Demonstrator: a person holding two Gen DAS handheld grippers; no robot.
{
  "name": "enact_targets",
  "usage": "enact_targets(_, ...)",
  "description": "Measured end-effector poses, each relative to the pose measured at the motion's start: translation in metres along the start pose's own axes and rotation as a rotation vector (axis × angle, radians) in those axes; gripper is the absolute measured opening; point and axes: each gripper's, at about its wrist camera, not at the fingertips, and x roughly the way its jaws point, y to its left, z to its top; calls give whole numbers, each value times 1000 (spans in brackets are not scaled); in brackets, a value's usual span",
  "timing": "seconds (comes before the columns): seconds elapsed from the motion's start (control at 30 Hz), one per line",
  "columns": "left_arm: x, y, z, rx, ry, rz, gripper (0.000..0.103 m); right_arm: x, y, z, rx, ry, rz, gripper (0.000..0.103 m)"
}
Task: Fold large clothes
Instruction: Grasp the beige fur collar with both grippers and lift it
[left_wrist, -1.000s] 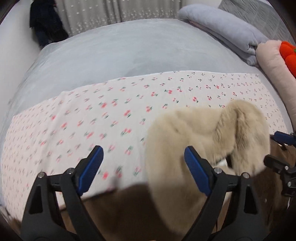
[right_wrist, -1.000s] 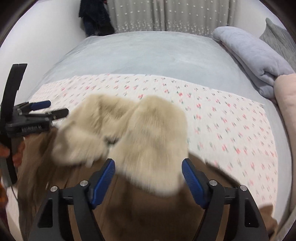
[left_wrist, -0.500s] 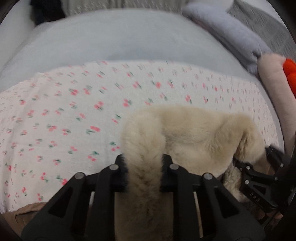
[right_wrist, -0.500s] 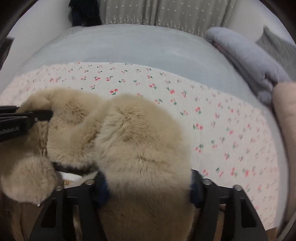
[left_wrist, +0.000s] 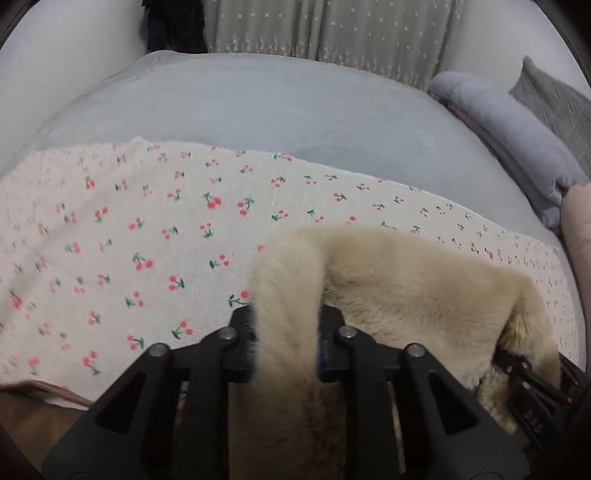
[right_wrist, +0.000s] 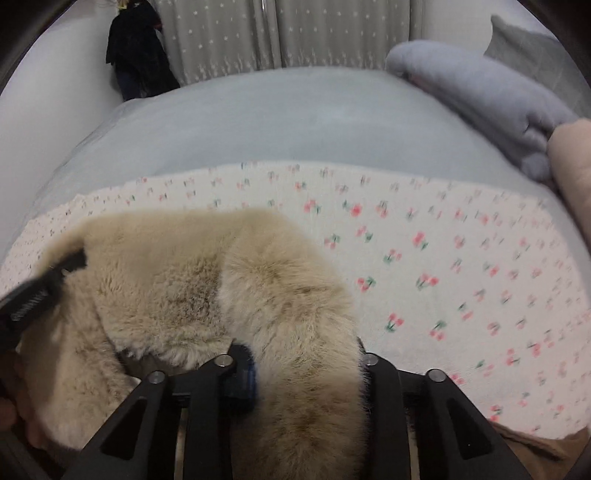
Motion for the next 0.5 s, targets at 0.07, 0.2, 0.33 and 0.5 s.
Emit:
enact_targets(0.07, -4, 11, 1, -45, 1, -62, 50, -6, -12, -1, -2, -2, 75, 53)
enact_targets(0.2, -26, 25, 6, -14, 9, -181, 71, -29, -46, -2, 35, -23, 249, 77)
enact_targets(0.33, -62, 25, 5, 68, -46, -229, 73, -43, -73, -2, 150, -49, 386, 77)
enact_targets(0.5, -73, 23, -21, 217, -61, -190, 73, -40, -62, -11, 89, -44, 389, 52)
